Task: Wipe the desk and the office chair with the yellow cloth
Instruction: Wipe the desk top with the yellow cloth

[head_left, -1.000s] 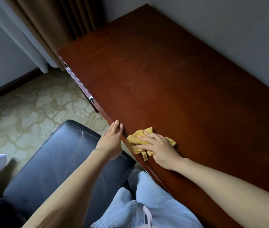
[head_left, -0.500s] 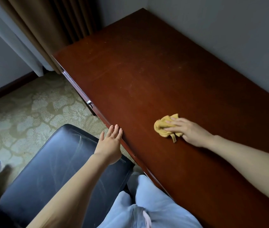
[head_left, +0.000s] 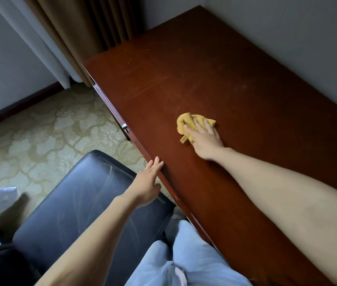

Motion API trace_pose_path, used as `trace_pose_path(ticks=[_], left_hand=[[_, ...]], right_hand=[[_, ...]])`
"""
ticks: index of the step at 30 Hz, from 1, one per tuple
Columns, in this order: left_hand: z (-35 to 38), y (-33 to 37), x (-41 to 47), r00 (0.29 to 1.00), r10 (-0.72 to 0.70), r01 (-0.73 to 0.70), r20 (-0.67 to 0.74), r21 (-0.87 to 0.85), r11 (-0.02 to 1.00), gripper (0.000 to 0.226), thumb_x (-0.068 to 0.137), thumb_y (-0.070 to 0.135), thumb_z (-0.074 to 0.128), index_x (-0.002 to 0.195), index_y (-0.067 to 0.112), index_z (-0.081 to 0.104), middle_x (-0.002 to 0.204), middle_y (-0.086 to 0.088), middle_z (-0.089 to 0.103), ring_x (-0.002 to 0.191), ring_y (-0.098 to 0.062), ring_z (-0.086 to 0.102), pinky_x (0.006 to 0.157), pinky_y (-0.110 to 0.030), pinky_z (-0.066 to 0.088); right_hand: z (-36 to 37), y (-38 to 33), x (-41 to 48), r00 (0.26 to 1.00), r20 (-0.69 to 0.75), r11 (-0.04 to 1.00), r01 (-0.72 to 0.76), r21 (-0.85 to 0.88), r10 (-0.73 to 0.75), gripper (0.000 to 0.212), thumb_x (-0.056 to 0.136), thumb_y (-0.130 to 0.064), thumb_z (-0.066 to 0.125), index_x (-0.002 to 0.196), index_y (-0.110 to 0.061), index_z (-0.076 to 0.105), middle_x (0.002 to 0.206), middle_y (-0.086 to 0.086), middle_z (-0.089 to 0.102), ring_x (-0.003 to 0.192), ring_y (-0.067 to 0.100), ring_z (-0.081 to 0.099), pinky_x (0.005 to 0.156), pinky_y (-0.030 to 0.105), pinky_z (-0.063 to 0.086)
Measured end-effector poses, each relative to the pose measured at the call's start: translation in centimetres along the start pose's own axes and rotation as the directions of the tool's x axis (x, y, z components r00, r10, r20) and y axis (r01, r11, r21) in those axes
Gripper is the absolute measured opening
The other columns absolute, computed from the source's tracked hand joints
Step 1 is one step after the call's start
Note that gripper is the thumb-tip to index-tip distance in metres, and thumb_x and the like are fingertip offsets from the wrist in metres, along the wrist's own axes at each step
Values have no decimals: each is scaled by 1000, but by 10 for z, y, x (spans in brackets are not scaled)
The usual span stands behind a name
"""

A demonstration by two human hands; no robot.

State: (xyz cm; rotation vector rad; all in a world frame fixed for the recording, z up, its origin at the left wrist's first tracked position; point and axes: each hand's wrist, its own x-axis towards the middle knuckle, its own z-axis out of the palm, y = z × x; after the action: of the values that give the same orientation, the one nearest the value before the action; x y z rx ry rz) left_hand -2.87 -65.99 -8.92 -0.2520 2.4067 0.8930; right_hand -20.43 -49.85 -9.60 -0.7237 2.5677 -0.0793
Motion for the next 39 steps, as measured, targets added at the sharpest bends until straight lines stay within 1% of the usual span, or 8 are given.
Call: trace_pose_path(ticks=[2, 5, 11, 18, 23, 29, 32, 39], left_hand=[[-2, -6, -4, 1000, -25, 22, -6, -264, 964, 76, 90, 0, 44, 152, 31, 12, 158, 15, 3, 146, -14, 13, 116, -27, 19], [-2, -10, -10, 994, -56, 23, -99, -310, 950, 73, 93, 5, 46, 151, 36, 13, 157, 12, 14, 130, -23, 43, 108, -33, 35], [-4, -7, -8, 954, -89, 18, -287, -242, 970, 55, 100, 20, 45, 150, 15, 22, 159, -4, 18, 146, -16, 17, 117, -36, 20], [-14, 22, 16, 974, 52, -53, -220, 4, 999, 55, 100, 21, 45, 151, 15, 24, 160, -1, 10, 148, -18, 7, 117, -30, 13], [-21, 50, 44, 991, 112, -95, -68, 210, 973, 62, 99, 25, 43, 153, 15, 13, 161, -1, 1, 148, -18, 1, 119, -37, 10], [-22, 72, 70, 994, 105, -94, 1, 452, 887, 67, 101, 32, 37, 153, 16, -1, 160, 2, -11, 147, -15, -10, 118, -36, 0], [-19, 74, 75, 994, 111, -103, 14, 513, 852, 67, 101, 33, 35, 152, 15, -5, 160, 1, -12, 147, -14, -10, 119, -36, -1], [-13, 61, 76, 984, 172, -121, -38, 562, 818, 64, 101, 29, 32, 153, 18, -3, 160, 3, -9, 147, -12, -7, 118, -38, -1]], right_hand=[[12, -19, -7, 997, -20, 997, 76, 13, -75, 55, 101, -33, 32, 149, -42, 6, 159, -5, -7, 145, 27, -13, 115, 47, -2], [35, -43, -28, 979, -76, 981, 192, 24, -189, 52, 100, -38, 34, 147, -44, 13, 159, -9, -2, 145, 23, -11, 115, 46, -5], [58, -43, -71, 907, -188, 919, 391, 50, -376, 55, 94, -19, 51, 142, -41, 36, 156, -10, 20, 145, 16, 3, 117, 37, -2], [63, 10, -116, 823, -217, 835, 548, 57, -525, 65, 77, 3, 56, 134, -27, 52, 152, -5, 31, 144, 16, 15, 117, 30, 2], [58, 69, -139, 894, -337, 904, 376, 205, -295, 61, 72, 13, 62, 124, -19, 63, 141, 3, 48, 138, 23, 31, 113, 44, 23], [33, 133, -121, 930, -366, 929, 105, 354, 35, 57, 83, 10, 59, 129, -22, 57, 145, 1, 43, 139, 10, 20, 115, 30, 13], [16, 154, -90, 926, -353, 925, 12, 379, 132, 58, 86, 10, 55, 134, -22, 51, 149, 2, 37, 143, 16, 19, 116, 27, 11], [-25, 178, 4, 906, -314, 945, -210, 249, 284, 49, 98, -12, 45, 144, -27, 36, 156, 5, 22, 144, 30, 12, 118, 42, 12]])
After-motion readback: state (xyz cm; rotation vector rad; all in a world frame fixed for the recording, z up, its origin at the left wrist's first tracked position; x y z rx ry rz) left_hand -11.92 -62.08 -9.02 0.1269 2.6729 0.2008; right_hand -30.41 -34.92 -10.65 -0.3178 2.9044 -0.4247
